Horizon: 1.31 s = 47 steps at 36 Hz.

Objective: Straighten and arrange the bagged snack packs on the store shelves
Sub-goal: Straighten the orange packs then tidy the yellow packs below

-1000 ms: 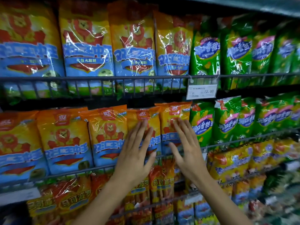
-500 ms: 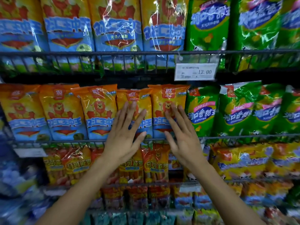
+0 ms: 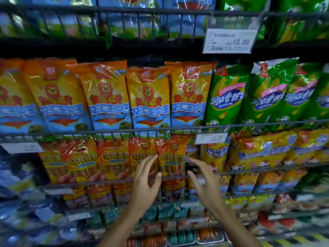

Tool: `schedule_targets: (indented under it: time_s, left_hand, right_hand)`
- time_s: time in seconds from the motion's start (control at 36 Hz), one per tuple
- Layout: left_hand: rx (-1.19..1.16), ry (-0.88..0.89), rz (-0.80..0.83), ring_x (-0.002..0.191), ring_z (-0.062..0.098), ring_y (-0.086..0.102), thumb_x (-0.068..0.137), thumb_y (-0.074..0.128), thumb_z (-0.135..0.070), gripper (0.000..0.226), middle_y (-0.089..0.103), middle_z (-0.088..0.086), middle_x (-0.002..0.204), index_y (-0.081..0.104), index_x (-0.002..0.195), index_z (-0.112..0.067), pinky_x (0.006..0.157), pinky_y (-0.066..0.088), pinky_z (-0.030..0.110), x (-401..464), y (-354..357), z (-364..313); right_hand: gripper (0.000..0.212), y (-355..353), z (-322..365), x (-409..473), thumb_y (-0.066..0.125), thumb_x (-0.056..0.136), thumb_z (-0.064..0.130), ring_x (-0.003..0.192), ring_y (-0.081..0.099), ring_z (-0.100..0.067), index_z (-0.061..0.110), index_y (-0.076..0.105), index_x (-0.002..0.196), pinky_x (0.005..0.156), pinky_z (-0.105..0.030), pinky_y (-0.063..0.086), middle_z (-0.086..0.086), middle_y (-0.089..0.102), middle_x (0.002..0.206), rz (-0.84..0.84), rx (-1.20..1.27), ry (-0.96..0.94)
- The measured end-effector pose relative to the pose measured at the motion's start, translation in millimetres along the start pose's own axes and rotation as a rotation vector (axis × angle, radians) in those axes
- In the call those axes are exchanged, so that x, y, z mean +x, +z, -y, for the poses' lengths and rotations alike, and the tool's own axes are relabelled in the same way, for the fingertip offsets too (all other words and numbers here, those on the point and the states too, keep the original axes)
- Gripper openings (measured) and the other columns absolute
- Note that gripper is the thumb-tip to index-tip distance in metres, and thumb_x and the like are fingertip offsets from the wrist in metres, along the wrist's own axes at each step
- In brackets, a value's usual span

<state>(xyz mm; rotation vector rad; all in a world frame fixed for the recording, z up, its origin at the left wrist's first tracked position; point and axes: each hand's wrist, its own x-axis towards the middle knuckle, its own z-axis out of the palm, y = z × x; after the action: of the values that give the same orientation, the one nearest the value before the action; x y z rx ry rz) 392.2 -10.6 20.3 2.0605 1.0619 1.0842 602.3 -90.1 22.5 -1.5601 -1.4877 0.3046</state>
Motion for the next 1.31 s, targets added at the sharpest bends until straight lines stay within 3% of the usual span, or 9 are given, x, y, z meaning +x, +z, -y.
schedule_targets:
  time_s: [0.17, 0.44, 0.53, 0.58, 0.64, 0.83, 0.97, 1.14, 1.31]
  left_hand:
    - [-0.044, -0.264, 0.067, 0.140, 0.014, 0.042, 0.100, 0.061, -0.036, 0.071, 0.028, -0.018, 0.148, 0.022, 0.159, -0.031, 0.107, 0.044, 0.030, 11, 32, 10]
    - [-0.074, -0.346, -0.075, 0.126, 0.006, 0.050, 0.099, 0.065, -0.024, 0.065, 0.034, -0.019, 0.133, 0.032, 0.155, -0.030, 0.101, 0.047, 0.026, 13, 51, 4]
    - [-0.084, -0.352, -0.121, 0.128, 0.007, 0.051, 0.099, 0.066, -0.022, 0.062, 0.039, -0.023, 0.128, 0.037, 0.153, -0.031, 0.103, 0.050, 0.029, 13, 55, 4]
    - [-0.093, -0.325, -0.143, 0.129, 0.008, 0.052, 0.099, 0.066, -0.021, 0.059, 0.036, -0.032, 0.130, 0.038, 0.150, -0.034, 0.104, 0.050, 0.029, 13, 58, 3]
    - [-0.104, -0.316, -0.155, 0.131, 0.006, 0.051, 0.099, 0.066, -0.022, 0.057, 0.037, -0.032, 0.133, 0.042, 0.150, -0.031, 0.106, 0.048, 0.028, 12, 61, 3]
    - [-0.183, -0.274, -0.119, 0.134, 0.003, 0.049, 0.099, 0.067, -0.018, 0.063, 0.042, -0.010, 0.141, 0.039, 0.154, -0.029, 0.111, 0.043, 0.020, 21, 72, 0]
    - [-0.144, -0.294, -0.043, 0.137, 0.002, 0.042, 0.101, 0.062, -0.023, 0.069, 0.035, -0.008, 0.148, 0.024, 0.157, -0.039, 0.109, 0.040, 0.021, 19, 80, 0]
    - [-0.208, -0.335, 0.014, 0.152, 0.010, 0.027, 0.101, 0.062, -0.027, 0.081, 0.019, -0.016, 0.168, 0.008, 0.155, -0.054, 0.123, 0.032, 0.041, 8, 90, 0]
    - [-0.192, -0.293, 0.022, 0.153, 0.014, 0.024, 0.104, 0.058, -0.027, 0.076, 0.015, -0.039, 0.151, 0.007, 0.145, -0.066, 0.123, 0.030, 0.046, 9, 81, -1]
  right_hand:
    - [0.049, 18, -15, 14, 0.060, 0.101, 0.038, 0.114, 0.055, 0.009, 0.042, 0.036, 0.144, 0.096, -0.015, 0.049, 0.020, 0.051, 0.135, 0.023, 0.149, 0.293]
    - [0.059, 41, -33, 53, 0.060, 0.101, 0.033, 0.137, 0.049, -0.020, 0.009, 0.040, 0.151, 0.108, -0.025, 0.041, -0.003, 0.053, 0.148, 0.267, 0.125, 0.324]
    - [0.042, 39, -40, 56, 0.063, 0.100, 0.030, 0.100, 0.064, -0.008, 0.007, 0.055, 0.134, 0.086, -0.010, 0.043, 0.005, 0.066, 0.111, 0.238, 0.118, 0.285]
    - [0.025, 38, -45, 57, 0.065, 0.098, 0.035, 0.058, 0.054, -0.006, 0.011, 0.063, 0.103, 0.060, -0.014, 0.038, 0.010, 0.052, 0.066, 0.189, 0.102, 0.247]
    - [0.025, 39, -51, 59, 0.066, 0.098, 0.039, 0.050, 0.053, -0.011, 0.014, 0.065, 0.093, 0.055, -0.021, 0.037, 0.007, 0.054, 0.059, 0.151, 0.123, 0.238]
    - [0.022, 24, -54, 62, 0.072, 0.096, 0.027, 0.072, 0.063, 0.005, 0.040, 0.059, 0.083, 0.067, -0.011, 0.045, 0.037, 0.062, 0.075, 0.027, 0.143, 0.156]
    - [0.024, 22, -63, 61, 0.071, 0.094, 0.038, 0.101, 0.066, 0.004, 0.027, 0.066, 0.116, 0.087, -0.020, 0.054, 0.019, 0.071, 0.110, 0.078, 0.195, 0.236]
    - [0.025, 27, -60, 55, 0.062, 0.100, 0.038, 0.086, 0.069, -0.006, 0.018, 0.065, 0.115, 0.080, -0.039, 0.057, 0.007, 0.074, 0.099, 0.134, 0.144, 0.267]
    - [0.040, 29, -62, 52, 0.060, 0.097, 0.051, 0.084, 0.070, -0.028, 0.012, 0.066, 0.105, 0.077, -0.053, 0.056, -0.012, 0.073, 0.094, 0.096, 0.102, 0.273]
